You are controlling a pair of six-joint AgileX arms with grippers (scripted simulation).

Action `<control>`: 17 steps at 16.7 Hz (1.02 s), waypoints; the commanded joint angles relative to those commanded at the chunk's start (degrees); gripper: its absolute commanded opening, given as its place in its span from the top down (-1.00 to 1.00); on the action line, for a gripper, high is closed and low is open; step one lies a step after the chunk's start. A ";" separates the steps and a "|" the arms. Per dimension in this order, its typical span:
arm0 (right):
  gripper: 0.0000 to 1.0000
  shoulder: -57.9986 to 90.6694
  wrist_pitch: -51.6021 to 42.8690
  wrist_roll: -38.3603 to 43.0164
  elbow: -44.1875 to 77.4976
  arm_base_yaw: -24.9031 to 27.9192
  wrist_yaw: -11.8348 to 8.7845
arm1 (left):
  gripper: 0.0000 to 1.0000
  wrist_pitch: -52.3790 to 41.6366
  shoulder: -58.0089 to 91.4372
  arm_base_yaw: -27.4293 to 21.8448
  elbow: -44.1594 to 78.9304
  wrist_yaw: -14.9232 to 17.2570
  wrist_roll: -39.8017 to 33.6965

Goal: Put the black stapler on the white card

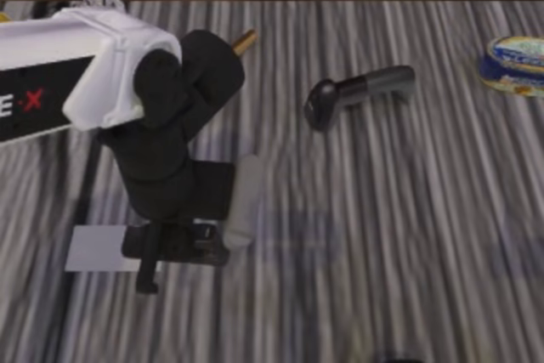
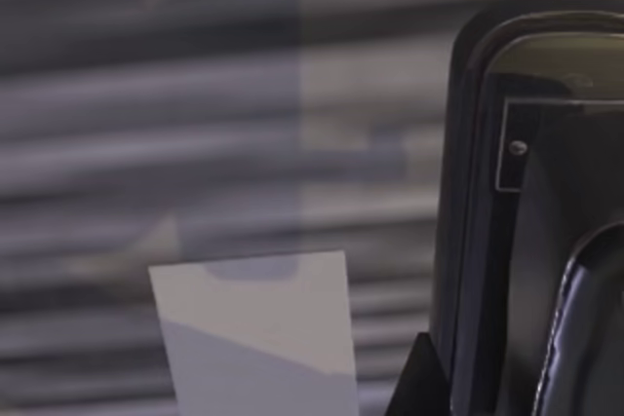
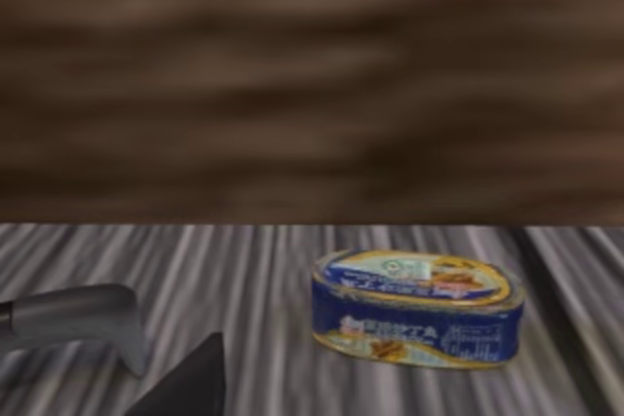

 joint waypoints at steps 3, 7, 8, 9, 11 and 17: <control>-1.00 0.00 0.00 0.00 0.00 0.00 0.00 | 1.00 0.17 0.21 -0.32 -0.15 -0.02 0.09; -1.00 0.00 0.00 0.00 0.00 0.00 0.00 | 1.00 -0.72 -0.06 3.82 1.26 0.21 2.95; -1.00 0.00 0.00 0.00 0.00 0.00 0.00 | 1.00 -1.24 -0.16 5.99 1.90 0.33 4.42; -1.00 0.00 0.00 0.00 0.00 0.00 0.00 | 1.00 -1.85 -0.24 8.47 2.54 0.45 6.07; -1.00 0.00 0.00 0.00 0.00 0.00 0.00 | 1.00 -3.19 -0.40 13.93 3.76 0.69 9.60; -1.00 0.00 0.00 0.00 0.00 0.00 0.00 | 1.00 -5.17 -0.90 21.87 5.71 1.09 15.17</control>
